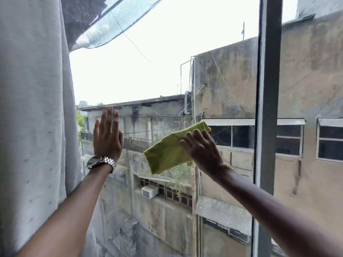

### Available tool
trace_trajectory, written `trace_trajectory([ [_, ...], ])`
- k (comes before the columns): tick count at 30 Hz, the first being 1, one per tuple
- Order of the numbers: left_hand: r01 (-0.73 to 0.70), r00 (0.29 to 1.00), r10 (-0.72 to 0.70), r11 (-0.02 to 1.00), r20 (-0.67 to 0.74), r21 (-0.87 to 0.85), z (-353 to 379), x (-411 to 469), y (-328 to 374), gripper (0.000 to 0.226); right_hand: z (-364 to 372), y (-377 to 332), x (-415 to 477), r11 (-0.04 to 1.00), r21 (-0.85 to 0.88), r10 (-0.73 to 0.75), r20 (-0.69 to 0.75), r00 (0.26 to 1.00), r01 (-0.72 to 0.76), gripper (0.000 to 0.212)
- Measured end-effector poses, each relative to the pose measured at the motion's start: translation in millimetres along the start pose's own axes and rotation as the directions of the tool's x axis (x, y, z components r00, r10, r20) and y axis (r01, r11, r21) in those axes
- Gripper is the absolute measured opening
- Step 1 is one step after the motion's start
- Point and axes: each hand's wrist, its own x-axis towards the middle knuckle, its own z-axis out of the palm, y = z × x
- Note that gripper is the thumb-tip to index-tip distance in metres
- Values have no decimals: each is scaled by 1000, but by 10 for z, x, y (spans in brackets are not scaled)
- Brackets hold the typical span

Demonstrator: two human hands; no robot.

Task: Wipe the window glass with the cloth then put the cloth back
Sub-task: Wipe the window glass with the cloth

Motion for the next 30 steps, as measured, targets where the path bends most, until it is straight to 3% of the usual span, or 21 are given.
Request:
trace_trajectory([
  [2,8,999,-8,1000,32,-5,-20,-20,13,62,-48,-369,-63,919,89,385,24,923,-385,31],
  [3,12,999,-11,1000,36,-17,-18,-20,13,62,-45,-592,-24,813,136,564,55,824,-566,34],
  [5,15,999,-13,999,29,-40,2,-34,-5,61,-1,-1004,177,493,265,830,143,540,-828,43],
  [7,5,1000,-4,999,14,-54,25,-39,-39,59,35,-1290,447,127,427,931,261,256,-895,57],
  [8,-1,1000,2,998,7,-63,41,-34,-63,58,53,-1366,558,13,492,943,284,175,-871,63],
  [11,-19,1000,17,997,-24,-77,67,-20,-91,56,164,-1342,733,-72,517,970,236,61,-853,78],
  [16,-34,994,24,995,-106,-96,165,-10,-151,53,403,-768,696,-29,431,1000,22,-22,-902,94],
  [20,-57,987,41,993,-154,-101,226,-2,-205,52,504,-578,695,73,366,987,-162,13,-928,85],
  [23,-62,987,42,991,-157,-122,213,1,-188,52,541,-569,712,224,254,963,-205,174,-941,78],
  [25,-78,986,56,988,-158,-135,210,-13,-179,52,589,-567,879,432,187,895,-213,393,-882,75],
  [27,-70,984,41,983,-171,-169,220,-25,-180,53,655,-706,1090,712,170,702,-163,693,-682,75],
  [29,-28,978,-27,966,-209,-256,206,-32,-179,55,741,-1021,1032,941,172,306,-54,951,-293,75],
  [30,-24,972,-47,954,-228,-300,200,-37,-183,55,765,-1196,824,981,180,66,23,998,-69,74],
])
